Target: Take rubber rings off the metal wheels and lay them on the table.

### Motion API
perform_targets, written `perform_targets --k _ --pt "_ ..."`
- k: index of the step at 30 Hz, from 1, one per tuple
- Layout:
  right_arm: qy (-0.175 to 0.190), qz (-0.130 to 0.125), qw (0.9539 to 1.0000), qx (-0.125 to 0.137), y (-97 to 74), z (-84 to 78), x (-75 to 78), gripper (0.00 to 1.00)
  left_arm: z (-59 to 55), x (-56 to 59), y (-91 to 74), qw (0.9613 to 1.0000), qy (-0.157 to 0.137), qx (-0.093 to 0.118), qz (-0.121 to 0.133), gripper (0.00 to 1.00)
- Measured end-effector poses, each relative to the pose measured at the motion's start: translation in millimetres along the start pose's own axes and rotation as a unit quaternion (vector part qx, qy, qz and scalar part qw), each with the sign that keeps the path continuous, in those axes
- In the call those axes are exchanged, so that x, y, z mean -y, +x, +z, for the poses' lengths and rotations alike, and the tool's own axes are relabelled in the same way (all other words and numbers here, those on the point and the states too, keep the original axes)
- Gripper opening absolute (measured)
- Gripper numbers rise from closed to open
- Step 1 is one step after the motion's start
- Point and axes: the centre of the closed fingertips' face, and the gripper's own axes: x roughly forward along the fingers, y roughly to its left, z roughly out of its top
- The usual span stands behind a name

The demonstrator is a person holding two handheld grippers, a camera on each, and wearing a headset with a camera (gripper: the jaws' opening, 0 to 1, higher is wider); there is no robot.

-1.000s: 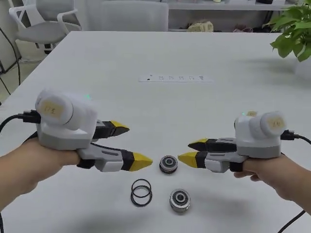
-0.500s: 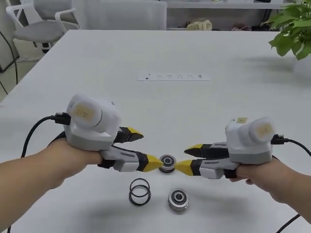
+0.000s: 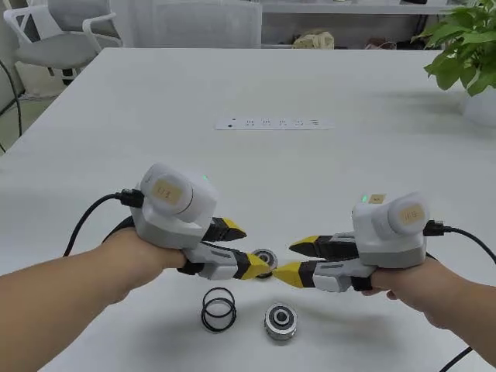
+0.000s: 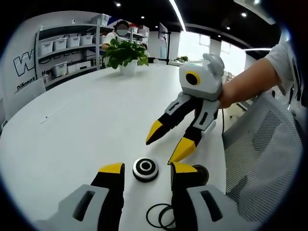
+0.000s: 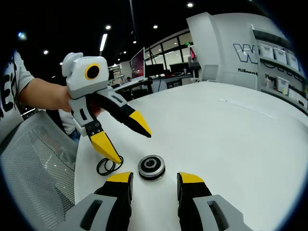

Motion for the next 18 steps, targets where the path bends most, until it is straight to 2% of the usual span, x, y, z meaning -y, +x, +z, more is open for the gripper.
perform_targets --k 7,18 --pt "0.002 0.001 1.0 -0.001 0.4 -1.7 -0.9 0.34 -5.0 0.9 11.3 0.9999 0.003 -0.013 -0.005 0.23" --pt "0.003 0.003 1.0 -0.004 2.1 -4.3 -2.3 0.34 -12.9 1.5 23.3 0.9994 0.015 -0.031 -0.003 0.13"
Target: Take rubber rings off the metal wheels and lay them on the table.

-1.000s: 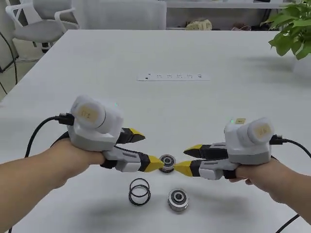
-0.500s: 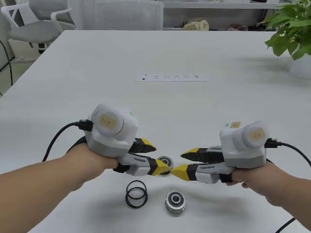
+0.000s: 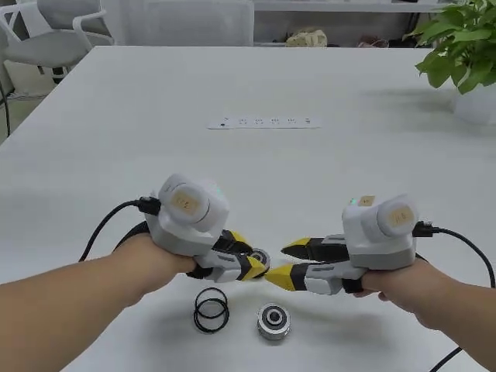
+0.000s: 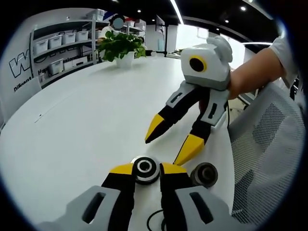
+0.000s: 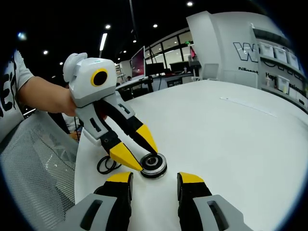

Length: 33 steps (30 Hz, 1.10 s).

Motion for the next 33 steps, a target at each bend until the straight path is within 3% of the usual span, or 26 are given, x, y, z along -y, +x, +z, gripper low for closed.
perform_targets --k 5,12,14,33 --pt "0.001 -0.001 1.0 0.0 0.0 -0.6 0.1 0.34 -0.7 -0.7 0.1 0.9998 0.018 -0.001 0.009 0.11" --pt "0.0 -0.002 1.0 0.001 1.5 0.6 1.5 0.34 -2.8 -4.7 0.2 0.9996 0.008 0.006 0.026 0.08" --pt "-0.002 -0.003 1.0 0.001 2.3 0.7 1.6 0.34 1.0 -3.3 4.8 0.9996 0.014 0.01 0.025 0.07" --pt "-0.024 -0.007 0.9993 -0.027 20.1 -7.0 2.9 0.3 -0.9 -3.2 0.3 0.9993 0.004 0.014 0.034 0.07"
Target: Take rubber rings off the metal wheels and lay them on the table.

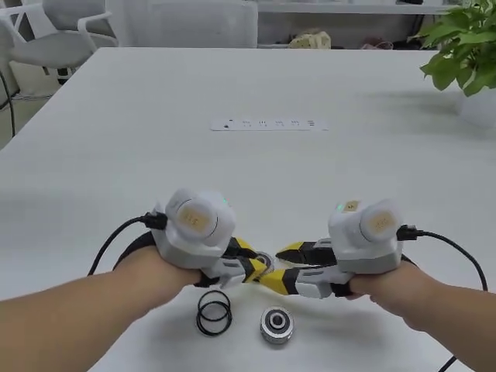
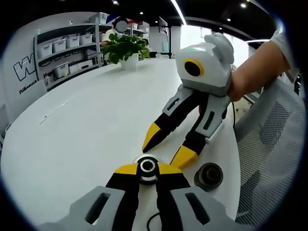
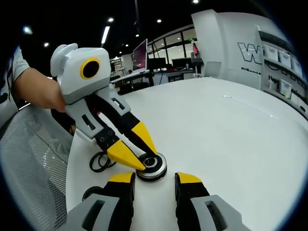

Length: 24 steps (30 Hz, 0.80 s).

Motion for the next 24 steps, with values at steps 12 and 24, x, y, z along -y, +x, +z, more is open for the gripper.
perform_targets --k 12,24 --pt "-0.002 0.006 1.0 -0.004 -5.3 -3.4 -1.7 0.15 -0.2 1.0 -1.7 1.0 -0.007 0.003 0.002 0.07" --pt "0.004 0.004 0.9999 -0.01 -6.0 -7.6 -1.7 0.05 -0.2 2.0 -2.0 0.9999 -0.012 0.002 0.003 0.07"
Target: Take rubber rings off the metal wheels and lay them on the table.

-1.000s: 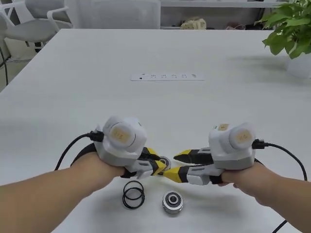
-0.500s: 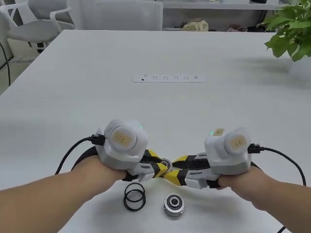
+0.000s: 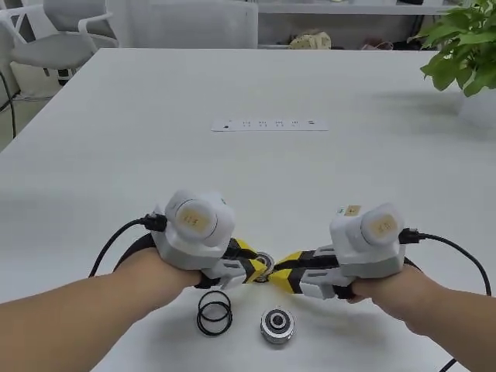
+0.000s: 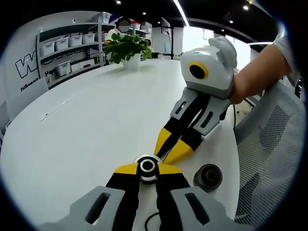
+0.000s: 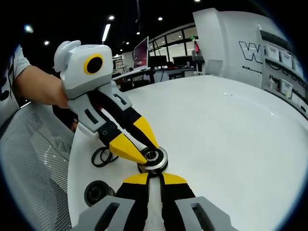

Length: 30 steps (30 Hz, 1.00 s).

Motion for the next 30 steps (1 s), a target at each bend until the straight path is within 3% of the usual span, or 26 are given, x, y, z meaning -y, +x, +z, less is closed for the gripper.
perform_targets --k 5,10,17,19,23,30 --pt "0.009 0.0 1.0 -0.001 -0.8 -0.2 0.4 0.0 -0.2 0.0 0.0 1.0 0.0 0.001 0.001 0.07" --pt "0.05 -0.004 0.9987 0.003 -1.0 0.1 3.1 0.0 -0.1 -0.3 0.2 1.0 -0.001 0.002 0.003 0.07" --pt "0.142 -0.02 0.989 0.038 -4.5 4.8 13.5 0.0 -0.2 -0.2 0.3 1.0 0.001 0.002 0.007 0.07" --pt "0.166 -0.022 0.9843 0.055 -7.3 9.6 17.5 0.0 -0.4 0.7 0.1 1.0 0.001 0.002 0.006 0.07" --pt "0.168 -0.023 0.9839 0.056 -6.5 9.6 15.8 0.0 -0.5 1.4 0.3 1.0 0.002 0.001 0.007 0.06" --pt "0.201 -0.018 0.9761 0.08 -8.8 16.4 15.4 0.0 -0.4 0.5 0.6 1.0 0.003 0.001 0.007 0.06"
